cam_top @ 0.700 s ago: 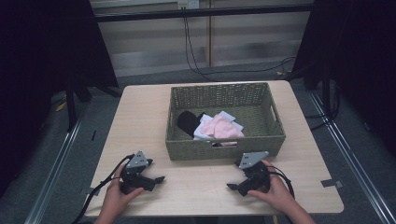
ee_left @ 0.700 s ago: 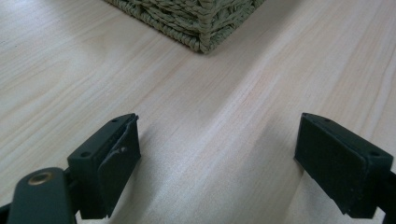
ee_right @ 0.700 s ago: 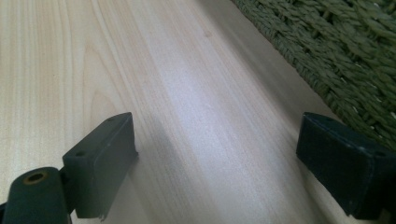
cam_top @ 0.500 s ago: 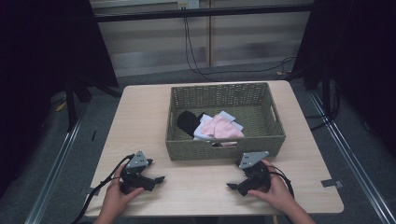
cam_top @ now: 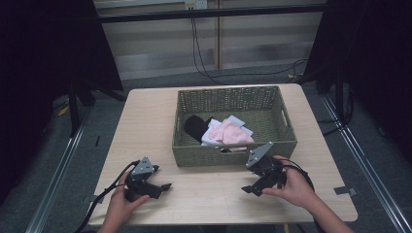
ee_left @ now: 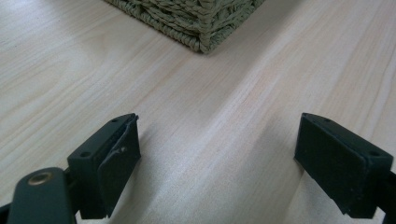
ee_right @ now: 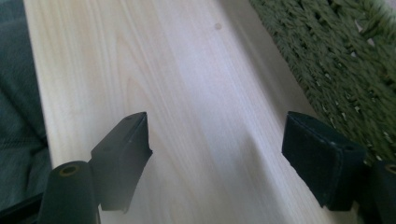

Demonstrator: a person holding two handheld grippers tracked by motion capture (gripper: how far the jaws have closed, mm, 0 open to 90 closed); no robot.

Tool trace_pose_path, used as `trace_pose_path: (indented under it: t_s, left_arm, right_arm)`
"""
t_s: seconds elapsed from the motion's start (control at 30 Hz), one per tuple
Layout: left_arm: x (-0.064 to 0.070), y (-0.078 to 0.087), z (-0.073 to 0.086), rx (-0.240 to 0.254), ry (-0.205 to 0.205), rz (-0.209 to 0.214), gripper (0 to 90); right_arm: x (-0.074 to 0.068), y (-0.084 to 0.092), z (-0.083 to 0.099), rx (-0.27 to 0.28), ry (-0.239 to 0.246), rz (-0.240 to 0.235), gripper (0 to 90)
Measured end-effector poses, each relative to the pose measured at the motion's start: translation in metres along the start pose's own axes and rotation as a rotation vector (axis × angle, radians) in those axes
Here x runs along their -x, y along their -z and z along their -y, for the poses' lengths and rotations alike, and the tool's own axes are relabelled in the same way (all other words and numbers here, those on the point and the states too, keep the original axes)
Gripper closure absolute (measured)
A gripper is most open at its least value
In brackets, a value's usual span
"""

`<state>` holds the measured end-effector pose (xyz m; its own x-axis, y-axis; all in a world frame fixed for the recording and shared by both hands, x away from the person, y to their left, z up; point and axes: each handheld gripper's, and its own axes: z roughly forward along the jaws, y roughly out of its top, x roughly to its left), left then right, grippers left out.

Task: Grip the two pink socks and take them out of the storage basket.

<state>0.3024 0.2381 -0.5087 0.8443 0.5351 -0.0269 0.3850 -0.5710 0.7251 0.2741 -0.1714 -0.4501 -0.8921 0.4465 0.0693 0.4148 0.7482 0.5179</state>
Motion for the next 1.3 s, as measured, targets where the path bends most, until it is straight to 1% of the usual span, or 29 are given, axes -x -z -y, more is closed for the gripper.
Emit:
trace_pose_path:
  t_s: [0.13,0.17,0.2,0.23,0.27,0.33,0.37,0.4,0.43,0.47,0.53,0.57,0.6,0.63,0.67,0.8,0.83,0.87,0.9,0.97,1.0,1.03,1.07,1.1,1.13,1.2,1.23,1.27,1.3]
  left_arm:
    - [0.0,0.0,0.0,0.0,0.0,0.0,13.5]
    - [0.0,0.0,0.0,0.0,0.0,0.0,13.5]
    - [0.0,0.0,0.0,0.0,0.0,0.0,13.5]
    - [0.0,0.0,0.0,0.0,0.0,0.0,13.5]
    - [0.0,0.0,0.0,0.0,0.0,0.0,13.5]
    - [0.0,0.0,0.0,0.0,0.0,0.0,13.5]
    - [0.0,0.0,0.0,0.0,0.0,0.0,13.5]
    - [0.0,0.0,0.0,0.0,0.0,0.0,13.5]
    - [0.0,0.0,0.0,0.0,0.0,0.0,13.5]
    - [0.0,0.0,0.0,0.0,-0.001,0.0,13.5]
    - [0.0,0.0,0.0,0.0,-0.001,0.0,13.5]
    - [0.0,0.0,0.0,0.0,-0.001,0.0,13.5]
    - [0.0,0.0,0.0,0.0,0.0,0.0,13.5]
    - [0.0,0.0,0.0,0.0,0.0,0.0,13.5]
    - [0.0,0.0,0.0,-0.001,0.0,0.0,13.5]
    - [0.0,0.0,0.0,-0.001,0.0,0.0,13.5]
    - [0.0,0.0,0.0,-0.001,0.0,0.0,13.5]
    - [0.0,0.0,0.0,0.0,0.0,0.0,13.5]
    - [0.0,0.0,0.0,0.0,0.0,0.0,13.5]
    - [0.0,0.0,0.0,0.004,0.004,-0.001,13.5]
    - [0.0,0.0,0.0,0.004,0.004,-0.001,13.5]
    - [0.0,0.0,0.0,0.004,0.004,-0.001,13.5]
    - [0.0,0.0,0.0,0.004,0.004,-0.001,13.5]
    - [0.0,0.0,0.0,0.004,0.004,-0.001,13.5]
    - [0.0,0.0,0.0,0.004,0.004,-0.001,13.5]
    - [0.0,0.0,0.0,0.004,0.004,-0.001,13.5]
    - [0.0,0.0,0.0,0.004,0.004,-0.001,13.5]
    - [0.0,0.0,0.0,0.004,0.004,-0.001,13.5]
    - [0.0,0.0,0.0,0.004,0.004,-0.001,13.5]
  right_arm:
    - [0.0,0.014,-0.012,-0.06,0.031,-0.001,22.7]
    - [0.0,0.014,-0.012,-0.06,0.031,-0.001,22.7]
    - [0.002,0.022,-0.018,-0.066,0.027,-0.002,22.7]
    - [0.002,0.022,-0.018,-0.066,0.027,-0.002,22.7]
    - [0.003,0.032,-0.026,-0.067,0.021,-0.019,22.8]
    - [0.006,0.042,-0.034,-0.061,0.013,-0.03,22.9]
    - [0.006,0.042,-0.034,-0.061,0.013,-0.03,22.9]
    - [0.011,0.052,-0.042,-0.052,0.014,-0.031,23.0]
    - [0.011,0.052,-0.042,-0.052,0.014,-0.031,23.0]
    - [0.014,0.06,-0.051,-0.058,0.016,-0.027,22.9]
    - [0.017,0.066,-0.059,-0.073,0.025,-0.013,22.8]
    - [0.017,0.066,-0.059,-0.073,0.025,-0.013,22.8]
    - [0.02,0.072,-0.068,-0.087,0.026,-0.004,22.9]
    - [0.02,0.072,-0.068,-0.087,0.026,-0.004,22.9]
    - [0.023,0.077,-0.075,-0.082,0.026,0.0,22.9]
    - [0.031,0.082,-0.088,-0.096,0.031,0.026,22.9]
    - [0.031,0.082,-0.088,-0.096,0.031,0.026,22.9]
    - [0.036,0.084,-0.094,-0.096,0.028,0.033,22.8]
    - [0.036,0.084,-0.094,-0.096,0.028,0.033,22.8]
    - [0.046,0.086,-0.102,-0.085,0.014,0.04,22.9]
    - [0.049,0.086,-0.104,-0.085,0.007,0.054,22.8]
    - [0.049,0.086,-0.104,-0.085,0.007,0.054,22.8]
    - [0.058,0.084,-0.108,-0.08,-0.002,0.057,22.8]
    - [0.058,0.084,-0.108,-0.08,-0.002,0.057,22.8]
    - [0.068,0.082,-0.111,-0.085,-0.021,0.082,22.8]
    - [0.079,0.078,-0.112,-0.07,-0.039,0.083,22.8]
    - [0.085,0.075,-0.112,-0.069,-0.046,0.094,22.8]
    - [0.09,0.072,-0.112,-0.069,-0.063,0.095,22.8]
    - [0.09,0.072,-0.112,-0.069,-0.063,0.095,22.8]
